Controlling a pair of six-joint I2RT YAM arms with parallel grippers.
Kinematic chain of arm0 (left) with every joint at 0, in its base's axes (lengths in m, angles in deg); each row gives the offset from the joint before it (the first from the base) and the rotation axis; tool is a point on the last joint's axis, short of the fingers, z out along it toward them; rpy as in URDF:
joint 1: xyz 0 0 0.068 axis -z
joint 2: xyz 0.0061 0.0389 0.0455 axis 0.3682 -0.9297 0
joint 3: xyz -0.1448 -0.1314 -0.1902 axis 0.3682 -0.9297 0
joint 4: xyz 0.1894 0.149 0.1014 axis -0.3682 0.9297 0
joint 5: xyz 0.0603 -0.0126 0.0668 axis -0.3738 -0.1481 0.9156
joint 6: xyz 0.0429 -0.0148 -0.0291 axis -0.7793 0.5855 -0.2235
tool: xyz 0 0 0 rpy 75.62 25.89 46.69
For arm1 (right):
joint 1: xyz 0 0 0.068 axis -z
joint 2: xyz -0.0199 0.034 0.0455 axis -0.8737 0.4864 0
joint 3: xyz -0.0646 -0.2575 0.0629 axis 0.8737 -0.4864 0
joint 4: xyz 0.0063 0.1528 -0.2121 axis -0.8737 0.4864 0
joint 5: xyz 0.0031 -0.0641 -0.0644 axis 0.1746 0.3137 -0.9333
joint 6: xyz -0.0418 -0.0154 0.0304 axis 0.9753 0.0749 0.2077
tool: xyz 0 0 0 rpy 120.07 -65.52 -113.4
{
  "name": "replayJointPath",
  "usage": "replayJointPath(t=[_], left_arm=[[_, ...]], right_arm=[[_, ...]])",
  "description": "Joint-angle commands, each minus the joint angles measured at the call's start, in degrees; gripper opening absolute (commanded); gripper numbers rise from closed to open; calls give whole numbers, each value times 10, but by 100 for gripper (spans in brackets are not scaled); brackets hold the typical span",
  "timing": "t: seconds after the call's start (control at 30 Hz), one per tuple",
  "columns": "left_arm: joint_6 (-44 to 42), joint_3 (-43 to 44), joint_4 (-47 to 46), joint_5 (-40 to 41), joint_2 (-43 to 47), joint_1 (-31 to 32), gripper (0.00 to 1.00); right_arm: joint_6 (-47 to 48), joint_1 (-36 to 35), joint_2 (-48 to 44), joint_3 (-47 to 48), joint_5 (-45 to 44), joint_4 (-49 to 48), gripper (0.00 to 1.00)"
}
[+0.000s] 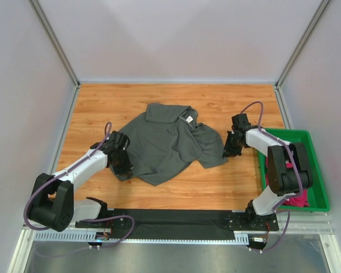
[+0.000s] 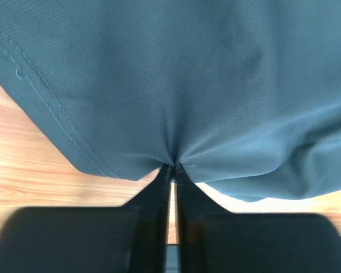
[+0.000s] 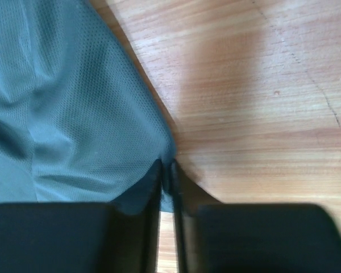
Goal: Fold and stack the t-shirts
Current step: Flatten the tshirt out
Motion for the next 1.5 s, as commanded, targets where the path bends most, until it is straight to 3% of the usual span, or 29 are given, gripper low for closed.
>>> replayJointPath(t=[0.0,0.03,0.13,0.27,0.43,0.53,0.6,0.63,0.7,0.73,0.77,0.83,0.87,0.93,0.97,1.03,1.1,1.2,1.27,1.4,1.47], left_arm=[[-14,24,18,12,-2,-2,0],[-17,42,35,27,2,-3,0],[-31,74,115,69,50,-2,0],[-41,127,228,124,151,-2,0],[-87,181,273,60,227,-2,0],[-133,224,252,16,169,-2,0],[-155,264,193,14,76,-2,0],[-195,325,171,12,33,-2,0],[-237,420,150,22,-134,-2,0],[-260,536,159,26,-198,-2,0],[-295,599,208,33,-321,-4,22],[-309,783,293,77,-419,-16,41],[-312,808,326,81,-440,-16,60],[-316,751,298,82,-390,-16,93],[-314,711,251,78,-318,-16,96],[-299,607,223,71,-251,-16,96],[-285,546,204,43,-170,-16,90],[-265,413,144,-43,-90,-16,69],[-229,330,96,-85,-68,-16,52],[-179,242,-18,-92,-70,-25,42],[-154,237,-54,-95,-107,-33,29]], right_arm=[[-7,-6,9,3,-6,-13,9],[-7,-8,3,6,-18,2,0],[-8,-22,-21,21,-40,61,0],[-34,-38,-123,25,-34,130,0],[-68,-55,-248,25,-15,224,0],[-84,-55,-293,25,-7,245,0],[-90,-55,-297,36,-11,240,0],[-90,-55,-287,42,-16,238,0],[-89,-53,-267,65,-17,240,0],[-87,-53,-247,71,-14,238,0],[-81,-53,-239,79,-16,234,0],[-74,-53,-214,88,-29,227,0],[-64,-53,-208,95,-34,225,0],[-57,-54,-195,102,-48,217,0],[-51,-53,-191,102,-51,214,0],[-44,-53,-180,102,-53,202,0],[-43,-53,-177,102,-52,188,0],[-43,-53,-165,103,-45,180,0],[-40,-53,-159,105,-43,174,0],[-44,-53,-162,104,-39,161,0],[-44,-53,-163,105,-41,161,0]])
